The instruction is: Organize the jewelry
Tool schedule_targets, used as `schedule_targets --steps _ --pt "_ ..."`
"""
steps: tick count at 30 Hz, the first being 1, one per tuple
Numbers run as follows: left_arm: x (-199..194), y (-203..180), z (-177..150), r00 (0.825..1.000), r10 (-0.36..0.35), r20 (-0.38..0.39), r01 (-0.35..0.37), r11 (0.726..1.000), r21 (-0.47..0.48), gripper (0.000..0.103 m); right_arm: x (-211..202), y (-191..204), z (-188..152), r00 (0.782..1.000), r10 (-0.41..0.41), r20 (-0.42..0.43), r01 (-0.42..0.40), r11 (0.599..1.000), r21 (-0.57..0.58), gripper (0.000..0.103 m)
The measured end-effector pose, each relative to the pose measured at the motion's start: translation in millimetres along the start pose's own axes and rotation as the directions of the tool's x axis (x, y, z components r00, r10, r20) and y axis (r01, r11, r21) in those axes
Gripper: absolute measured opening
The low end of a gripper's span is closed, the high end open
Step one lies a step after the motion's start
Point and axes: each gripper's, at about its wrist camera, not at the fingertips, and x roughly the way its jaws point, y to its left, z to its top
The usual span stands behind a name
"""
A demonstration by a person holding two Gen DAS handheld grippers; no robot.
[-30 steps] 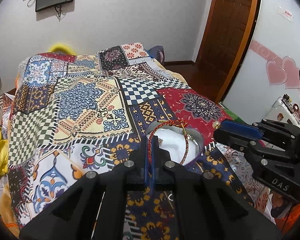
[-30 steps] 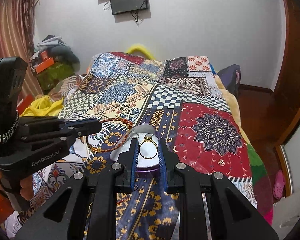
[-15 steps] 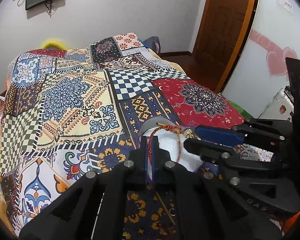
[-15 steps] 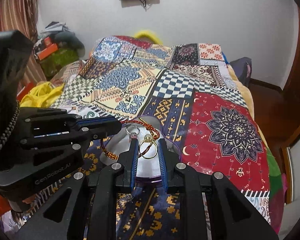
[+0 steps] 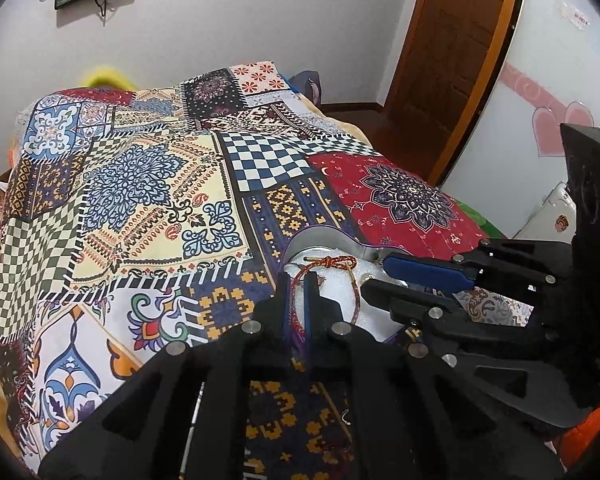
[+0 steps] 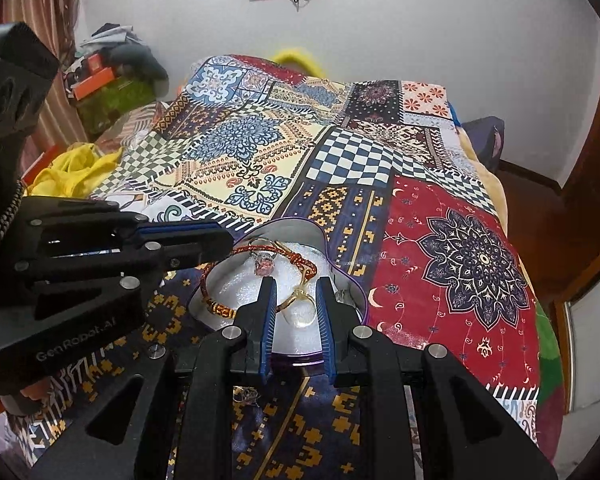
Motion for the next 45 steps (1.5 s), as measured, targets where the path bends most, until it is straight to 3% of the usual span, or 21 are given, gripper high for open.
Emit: schedule_targets --steps 5,8,14,19,23,34,45 --pt "-11.1 3.5 0.5 1.0 0.003 0.01 -0.003 1.0 -0.014 0.008 -3.7 -0.1 1.6 1.0 -0.002 -0.002 0.002 1.0 0.015 0.034" --pt "-23.8 3.7 0.4 1.0 0.01 0.029 -0.009 1.0 -0.012 0.011 -11.0 1.0 1.8 1.0 -0.011 0.008 0.011 1.0 0.018 0.037" --pt "-50.6 2.3 -0.4 0.997 0.023 0.072 -0.022 1.0 -0.015 0.03 -30.7 6.0 2.0 0.999 -0.038 0.034 0.037 0.999 0.016 0.038" --pt "-69.6 -5.8 -4.5 0.996 0.037 0.084 -0.038 0.999 0.011 0.032 -50.1 11.9 1.6 0.997 -0.048 0.065 0.047 0.999 0.019 0.038" --pt "-85.3 -12.5 -11.3 0.994 0.047 0.095 -0.049 0.998 0.025 0.042 -65.6 17.3 -1.6 0.995 -0.057 0.085 0.055 0.998 0.027 0.038" --pt "-95.4 -19.3 -44.7 0.999 0.04 0.034 -0.041 0.999 0.029 0.045 -90.6 23.2 -19.2 0.991 -0.078 0.106 0.071 0.995 0.07 0.046" --pt "-92.5 -15.5 -83.8 0.998 0.057 -0.032 -0.056 0.998 0.024 0.045 -74.6 41.0 -50.7 0.999 -0.034 0.031 0.031 0.997 0.074 0.046"
